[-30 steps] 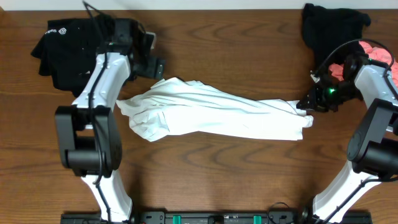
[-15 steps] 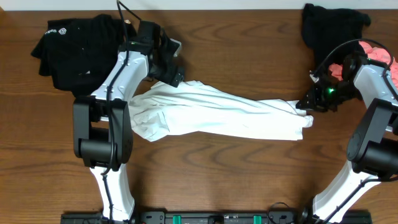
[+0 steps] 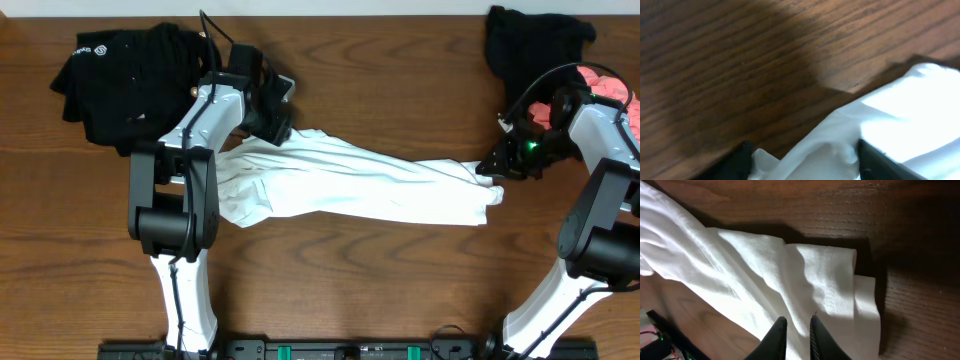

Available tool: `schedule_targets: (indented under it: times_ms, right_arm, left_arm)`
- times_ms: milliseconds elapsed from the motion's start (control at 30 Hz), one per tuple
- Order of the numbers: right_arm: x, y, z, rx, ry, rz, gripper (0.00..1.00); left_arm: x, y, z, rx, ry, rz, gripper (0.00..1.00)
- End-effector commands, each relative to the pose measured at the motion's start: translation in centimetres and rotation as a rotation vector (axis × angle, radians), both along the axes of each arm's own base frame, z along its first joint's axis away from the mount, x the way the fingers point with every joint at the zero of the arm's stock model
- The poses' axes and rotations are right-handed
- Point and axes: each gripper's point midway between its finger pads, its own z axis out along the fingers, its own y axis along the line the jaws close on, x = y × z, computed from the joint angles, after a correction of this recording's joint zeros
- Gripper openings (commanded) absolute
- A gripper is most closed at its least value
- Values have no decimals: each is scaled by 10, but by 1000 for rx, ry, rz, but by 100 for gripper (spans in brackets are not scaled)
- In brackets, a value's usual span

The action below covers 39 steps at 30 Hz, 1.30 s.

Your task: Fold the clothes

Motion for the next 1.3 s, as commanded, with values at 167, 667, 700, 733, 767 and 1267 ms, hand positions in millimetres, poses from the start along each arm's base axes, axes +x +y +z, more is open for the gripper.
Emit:
schedule_targets:
  times_ms: [167, 667, 700, 733, 767, 1267]
  right_arm:
    - [1, 6, 5, 15, -18, 13, 15]
    - [8, 4, 4, 7, -48, 13, 15]
    - [8, 4, 4, 6, -50, 13, 15]
    - [9, 4, 4, 5, -53, 13, 15]
    - [10, 3, 4, 4, -58, 13, 14]
    - [93, -10, 68, -77, -393, 62, 5]
  left_arm:
    - [0, -17, -1, -10, -7, -49, 6]
    - [54, 31, 92, 72, -264, 154, 6]
    - [57, 33, 103, 79, -293, 162, 6]
    - [60, 35, 114, 84, -323, 169, 6]
    - [62, 36, 124, 85, -347, 173, 6]
    - [45, 37, 166, 75, -385, 173, 6]
